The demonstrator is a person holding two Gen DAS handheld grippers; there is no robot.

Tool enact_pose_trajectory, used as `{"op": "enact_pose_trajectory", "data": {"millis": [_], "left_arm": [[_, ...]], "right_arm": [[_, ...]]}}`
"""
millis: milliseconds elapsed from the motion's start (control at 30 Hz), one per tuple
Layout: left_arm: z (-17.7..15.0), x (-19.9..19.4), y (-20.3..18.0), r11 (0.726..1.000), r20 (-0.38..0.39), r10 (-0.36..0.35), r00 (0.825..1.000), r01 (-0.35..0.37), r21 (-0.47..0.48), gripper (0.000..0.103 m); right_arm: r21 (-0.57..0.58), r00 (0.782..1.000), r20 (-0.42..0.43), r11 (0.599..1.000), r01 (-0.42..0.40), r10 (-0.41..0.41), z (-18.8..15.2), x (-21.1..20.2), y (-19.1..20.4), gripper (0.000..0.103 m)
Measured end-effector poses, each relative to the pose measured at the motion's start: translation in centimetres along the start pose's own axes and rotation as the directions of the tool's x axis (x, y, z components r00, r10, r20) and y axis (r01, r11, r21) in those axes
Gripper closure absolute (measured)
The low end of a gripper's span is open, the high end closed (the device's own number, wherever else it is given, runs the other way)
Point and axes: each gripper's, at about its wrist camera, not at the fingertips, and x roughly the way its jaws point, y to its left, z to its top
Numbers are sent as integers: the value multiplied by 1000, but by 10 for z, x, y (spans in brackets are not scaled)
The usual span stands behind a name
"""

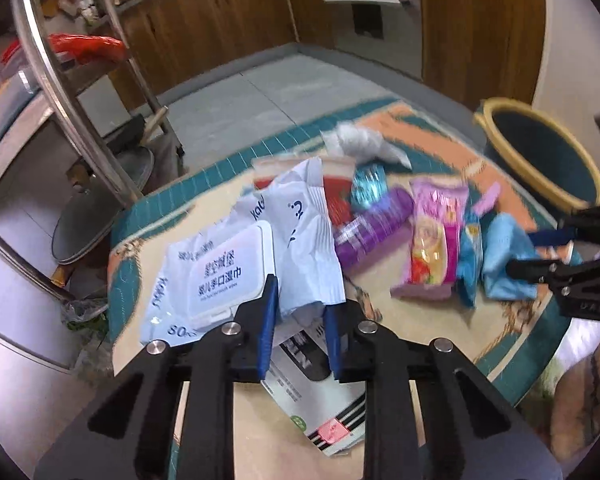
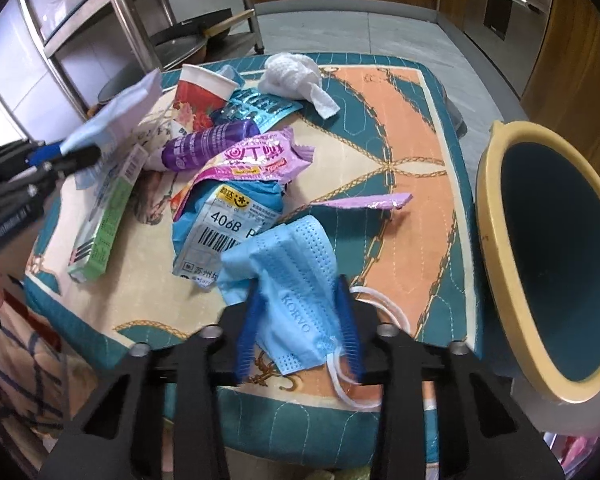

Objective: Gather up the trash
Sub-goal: 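Grasp the white wet-wipe packet with the left tool while the right tool grasps the blue mask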

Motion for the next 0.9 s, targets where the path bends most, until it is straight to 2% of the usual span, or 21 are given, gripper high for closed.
{"op": "enact_pose_trajectory", "data": {"millis": [67,200,400,567,700,900], "left_arm": [[4,-8,7,999,39,16,999,-14,-32,86],[8,-21,24,994,94,41,995,-32,-104,90],[14,-44,56,969,186,52,981,-4,-248,93],[16,-60,72,948,238,61,969,19,-319,94],[20,-70,77,935,284,47,958,58,-351,94],[33,-82,63,935,354,-13,935,137,-329,94]], "right_arm": [[7,1000,11,1000,-5,5,1,-4,-3,78],[38,999,42,999,-15,13,3,-13,-11,80],[112,993,105,992,-61,49,8,-33,-26,80],[133,988,145,988,-80,61,10,-43,-32,80],[144,984,166,985,-92,67,11,-49,-35,80],[175,977,204,979,-105,68,8,-60,-49,80]]}}
